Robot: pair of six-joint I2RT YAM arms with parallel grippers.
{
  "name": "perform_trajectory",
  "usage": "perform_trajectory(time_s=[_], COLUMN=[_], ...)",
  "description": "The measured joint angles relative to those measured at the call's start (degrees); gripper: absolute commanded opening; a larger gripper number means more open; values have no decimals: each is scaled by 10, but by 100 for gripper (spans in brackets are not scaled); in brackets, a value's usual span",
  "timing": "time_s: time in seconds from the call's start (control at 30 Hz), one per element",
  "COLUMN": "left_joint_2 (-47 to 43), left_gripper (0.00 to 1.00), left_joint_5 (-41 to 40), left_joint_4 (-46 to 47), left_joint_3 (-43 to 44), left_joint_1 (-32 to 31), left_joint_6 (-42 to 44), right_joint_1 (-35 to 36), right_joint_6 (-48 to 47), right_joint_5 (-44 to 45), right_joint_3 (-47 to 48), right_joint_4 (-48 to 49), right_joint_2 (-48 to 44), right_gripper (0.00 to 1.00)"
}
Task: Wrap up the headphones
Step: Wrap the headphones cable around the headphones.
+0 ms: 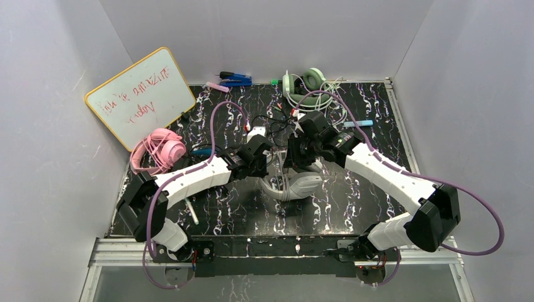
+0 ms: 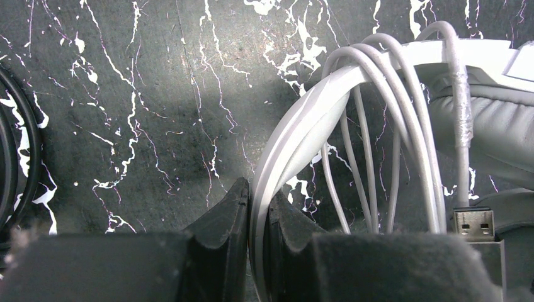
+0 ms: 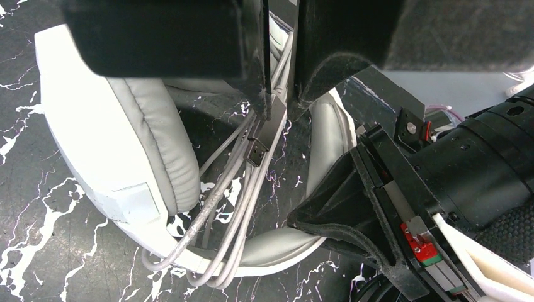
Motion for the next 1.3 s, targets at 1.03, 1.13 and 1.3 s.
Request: perform_trajectory(time_s=[1.03, 1.13, 1.3], left_joint_2=[0, 0, 0], left_gripper=[0, 0, 0], left_joint_5=[-2, -2, -2], left_joint_4=[-14, -13, -12], left_joint_3=[0, 0, 0], left_joint_1=[0, 0, 0], left_joint_6=[3, 3, 2], right_joint_1=[50, 52, 52], right_joint_6=[-20, -21, -22], right_joint_5=[53, 58, 78], right_joint_3=[9, 13, 19], right_joint_4=[-22, -23, -33], right_joint_2=[67, 67, 49], right_gripper=[16, 21, 27])
